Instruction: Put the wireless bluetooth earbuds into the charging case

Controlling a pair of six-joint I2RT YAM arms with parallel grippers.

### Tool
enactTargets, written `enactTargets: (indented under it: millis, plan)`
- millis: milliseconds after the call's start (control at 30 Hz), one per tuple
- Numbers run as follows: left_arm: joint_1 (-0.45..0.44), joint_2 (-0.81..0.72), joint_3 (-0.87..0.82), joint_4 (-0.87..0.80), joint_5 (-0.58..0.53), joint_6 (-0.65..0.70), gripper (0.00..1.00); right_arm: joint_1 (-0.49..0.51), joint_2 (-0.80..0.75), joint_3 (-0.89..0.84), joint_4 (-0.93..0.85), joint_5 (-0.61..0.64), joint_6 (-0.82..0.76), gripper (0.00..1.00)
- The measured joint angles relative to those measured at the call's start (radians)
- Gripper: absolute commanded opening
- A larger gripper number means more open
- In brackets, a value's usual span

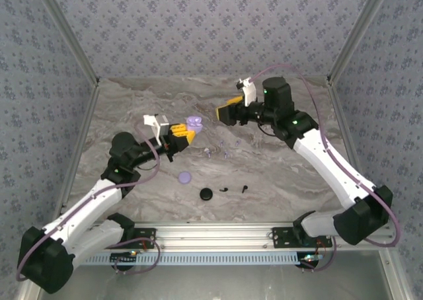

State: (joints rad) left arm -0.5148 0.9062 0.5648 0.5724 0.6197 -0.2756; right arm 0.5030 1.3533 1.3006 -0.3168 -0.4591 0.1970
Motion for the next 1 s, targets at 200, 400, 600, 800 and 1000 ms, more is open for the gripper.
enactTargets:
  millis: [200,400,600,800,1000]
  plan:
    - [-0.012,-0.073,-0.016,-0.023,0.0,0.1,0.0,0.006,0.193,-0.001,-0.156,0.151,0.077,0.59]
    - [-0.012,-0.106,-0.016,-0.034,0.0,0.138,0.0,0.043,0.468,0.164,-0.34,0.277,0.103,0.54]
    - [-0.012,-0.106,-0.016,-0.055,0.0,0.148,0.0,0.091,0.671,0.36,-0.45,0.388,0.114,0.5]
    - [-0.012,-0.107,-0.016,-0.074,0.0,0.149,0.0,0.096,0.773,0.442,-0.504,0.427,0.136,0.46]
    - [-0.012,-0.107,-0.016,-0.081,0.0,0.149,0.0,0.101,0.842,0.483,-0.534,0.442,0.14,0.42]
